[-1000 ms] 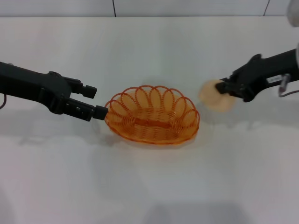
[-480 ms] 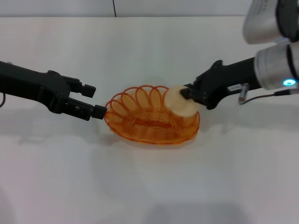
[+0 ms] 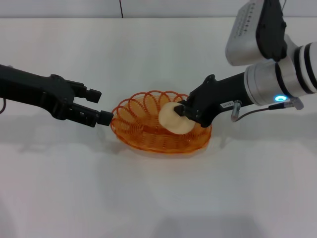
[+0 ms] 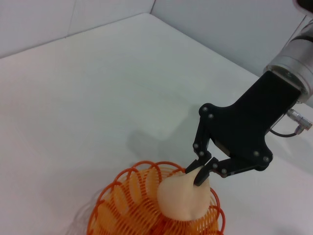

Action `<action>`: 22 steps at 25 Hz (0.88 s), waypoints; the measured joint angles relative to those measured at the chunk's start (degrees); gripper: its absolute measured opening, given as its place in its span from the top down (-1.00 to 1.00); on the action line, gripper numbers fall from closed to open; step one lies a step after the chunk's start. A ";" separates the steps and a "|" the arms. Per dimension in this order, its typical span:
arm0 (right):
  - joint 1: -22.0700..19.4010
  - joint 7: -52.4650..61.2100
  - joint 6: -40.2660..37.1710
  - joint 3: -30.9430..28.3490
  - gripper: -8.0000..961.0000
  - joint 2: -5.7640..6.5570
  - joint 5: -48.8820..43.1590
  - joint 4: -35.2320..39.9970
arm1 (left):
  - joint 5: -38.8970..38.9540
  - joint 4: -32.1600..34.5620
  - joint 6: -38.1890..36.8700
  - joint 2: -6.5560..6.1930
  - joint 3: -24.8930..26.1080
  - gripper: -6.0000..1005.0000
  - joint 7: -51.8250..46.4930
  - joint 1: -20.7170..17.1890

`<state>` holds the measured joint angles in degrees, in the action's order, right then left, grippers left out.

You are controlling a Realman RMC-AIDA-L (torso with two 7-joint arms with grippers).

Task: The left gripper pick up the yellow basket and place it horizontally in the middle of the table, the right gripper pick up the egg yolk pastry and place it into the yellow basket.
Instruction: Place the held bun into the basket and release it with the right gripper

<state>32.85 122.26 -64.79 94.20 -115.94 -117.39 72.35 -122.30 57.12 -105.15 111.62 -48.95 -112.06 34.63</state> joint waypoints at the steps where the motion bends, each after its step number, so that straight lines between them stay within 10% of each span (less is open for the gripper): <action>1: 0.13 0.00 0.14 0.13 0.92 0.00 0.02 -0.10 | 0.00 -0.03 0.04 0.00 0.00 -0.75 0.00 0.00; 17: 0.55 -0.32 0.57 0.37 0.82 0.01 0.68 -0.92 | -0.01 -0.08 0.58 0.09 0.00 -0.75 -0.12 0.00; 22: 0.23 -0.53 0.22 0.21 0.36 0.21 0.68 -0.05 | 0.24 -0.16 0.58 0.06 0.11 -0.75 -0.14 -0.14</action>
<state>33.07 121.72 -64.57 94.41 -115.73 -116.71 72.30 -122.06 56.96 -104.57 111.68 -48.85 -112.20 34.49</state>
